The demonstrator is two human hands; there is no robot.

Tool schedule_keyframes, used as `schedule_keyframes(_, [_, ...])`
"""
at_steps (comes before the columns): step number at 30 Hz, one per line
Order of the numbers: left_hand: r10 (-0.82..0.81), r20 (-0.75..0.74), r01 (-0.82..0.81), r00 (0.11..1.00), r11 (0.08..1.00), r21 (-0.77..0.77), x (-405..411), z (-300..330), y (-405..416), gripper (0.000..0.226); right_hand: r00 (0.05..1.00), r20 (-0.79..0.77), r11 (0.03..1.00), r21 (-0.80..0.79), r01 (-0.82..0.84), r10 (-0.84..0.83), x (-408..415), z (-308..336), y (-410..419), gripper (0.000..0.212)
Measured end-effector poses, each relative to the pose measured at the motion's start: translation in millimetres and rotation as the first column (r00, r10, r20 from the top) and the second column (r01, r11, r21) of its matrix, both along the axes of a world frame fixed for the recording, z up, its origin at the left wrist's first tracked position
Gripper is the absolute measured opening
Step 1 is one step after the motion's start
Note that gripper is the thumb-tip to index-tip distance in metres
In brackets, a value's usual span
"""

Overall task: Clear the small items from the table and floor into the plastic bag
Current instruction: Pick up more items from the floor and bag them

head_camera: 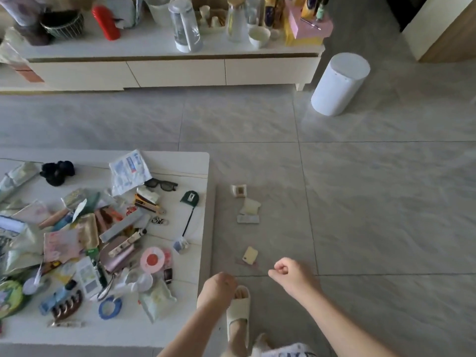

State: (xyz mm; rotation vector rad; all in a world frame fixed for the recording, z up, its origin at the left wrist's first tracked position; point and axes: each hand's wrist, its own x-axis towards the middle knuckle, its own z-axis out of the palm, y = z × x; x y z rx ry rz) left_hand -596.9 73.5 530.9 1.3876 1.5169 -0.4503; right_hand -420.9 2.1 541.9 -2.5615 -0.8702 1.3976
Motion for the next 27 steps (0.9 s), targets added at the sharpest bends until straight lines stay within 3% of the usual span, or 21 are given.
schedule_keyframes(8, [0.316, -0.029, -0.317, 0.948, 0.944, -0.09, 34.5, -94.6, 1.6, 0.023, 0.987, -0.101, 0.986, -0.098, -0.137, 0.128, 38.4, -114.2, 40.6, 0.019])
schedule_keyframes(13, [0.491, -0.056, -0.494, 0.869, 0.863, -0.103, 56.4, -163.0, -0.2, 0.023, 0.913, -0.101, 0.903, -0.142, -0.406, 0.395, 73.5, -185.7, 64.1, 0.033])
schedule_keyframes(20, [0.748, -0.031, -0.738, 0.663, 0.646, -0.197, 76.2, -275.9, -13.8, 0.015, 0.814, -0.113, 0.804, -0.132, -0.58, 0.569, 95.3, -291.6, 90.5, 0.041])
schedule_keyframes(27, [0.892, -0.063, -0.879, 0.448, 0.427, -0.21, 77.6, -421.5, -6.6, 0.013, 0.721, -0.144, 0.721, -0.059, -0.69, 0.678, 67.9, -435.9, 105.8, 0.049])
